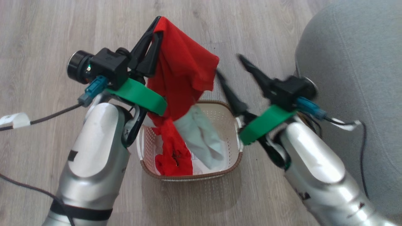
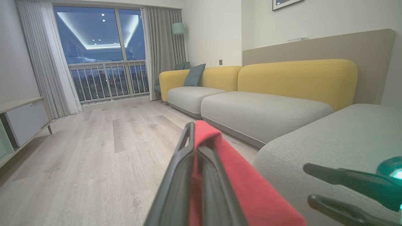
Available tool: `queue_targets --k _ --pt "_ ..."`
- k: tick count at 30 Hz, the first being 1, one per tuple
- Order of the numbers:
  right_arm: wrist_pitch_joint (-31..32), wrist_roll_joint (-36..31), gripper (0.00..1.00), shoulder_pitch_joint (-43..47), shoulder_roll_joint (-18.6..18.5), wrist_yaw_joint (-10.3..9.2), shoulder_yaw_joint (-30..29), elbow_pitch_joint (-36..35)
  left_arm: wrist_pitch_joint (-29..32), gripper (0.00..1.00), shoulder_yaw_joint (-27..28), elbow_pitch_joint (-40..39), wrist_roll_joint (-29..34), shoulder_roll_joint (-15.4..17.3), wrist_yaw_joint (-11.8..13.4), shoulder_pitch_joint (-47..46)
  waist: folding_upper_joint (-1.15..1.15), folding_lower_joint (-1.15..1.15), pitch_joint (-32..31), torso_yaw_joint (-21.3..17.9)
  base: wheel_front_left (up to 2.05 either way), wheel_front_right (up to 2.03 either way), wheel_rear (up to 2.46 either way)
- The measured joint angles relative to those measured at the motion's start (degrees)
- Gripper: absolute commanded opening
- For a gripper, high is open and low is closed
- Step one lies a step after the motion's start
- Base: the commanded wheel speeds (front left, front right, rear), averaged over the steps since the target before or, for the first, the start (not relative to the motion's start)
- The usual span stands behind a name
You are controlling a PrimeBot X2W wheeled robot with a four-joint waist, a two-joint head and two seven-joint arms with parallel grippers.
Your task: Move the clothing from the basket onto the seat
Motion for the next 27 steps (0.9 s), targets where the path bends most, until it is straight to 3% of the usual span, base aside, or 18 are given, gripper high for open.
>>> queue_targets --k 5,10,15,18,25,26,27 --pt "0.0 0.8 1.0 -7.9 -2.1 0.0 9.1 -2.2 0.0 0.0 -1.6 -0.3 0.0 0.0 0.0 0.0 0.0 0.0 0.7 0.8 0.0 0.0 0.0" --pt "0.0 -0.3 1.0 -12.7 -2.3 0.0 12.8 1.2 0.0 0.0 -3.3 -0.3 -0.2 -0.1 0.0 -0.2 0.0 0.0 1.0 1.8 0.0 0.0 0.0" --pt "0.0 -1.4 1.0 -14.2 -1.7 0.0 14.8 7.4 0.0 0.0 -5.1 -0.8 -0.9 -0.2 0.0 -0.7 0.0 0.01 1.2 2.8 0.0 0.0 0.0" --pt "0.0 -1.5 1.0 -15.5 -0.3 0.0 17.0 14.6 0.0 0.0 -7.4 -1.1 -1.7 -0.4 0.0 -0.7 0.0 0.0 1.1 4.1 0.0 0.0 0.0" --pt "0.0 3.3 1.0 -16.1 0.2 0.0 20.8 25.4 0.0 0.0 -10.8 -2.7 -3.6 -0.5 0.0 -0.9 0.0 0.0 0.8 6.8 0.0 0.0 0.0" --pt "0.0 4.5 0.88 -16.1 0.3 0.0 21.6 25.8 0.0 0.0 -11.1 -2.8 -3.8 -0.5 0.0 -0.9 0.0 0.01 0.9 7.1 0.0 0.0 0.0" --pt "0.0 5.6 0.48 -16.1 0.4 0.0 22.3 26.4 0.0 0.0 -11.3 -3.0 -4.1 -0.5 0.0 -0.9 0.0 0.0 0.9 7.4 0.0 0.0 0.0"
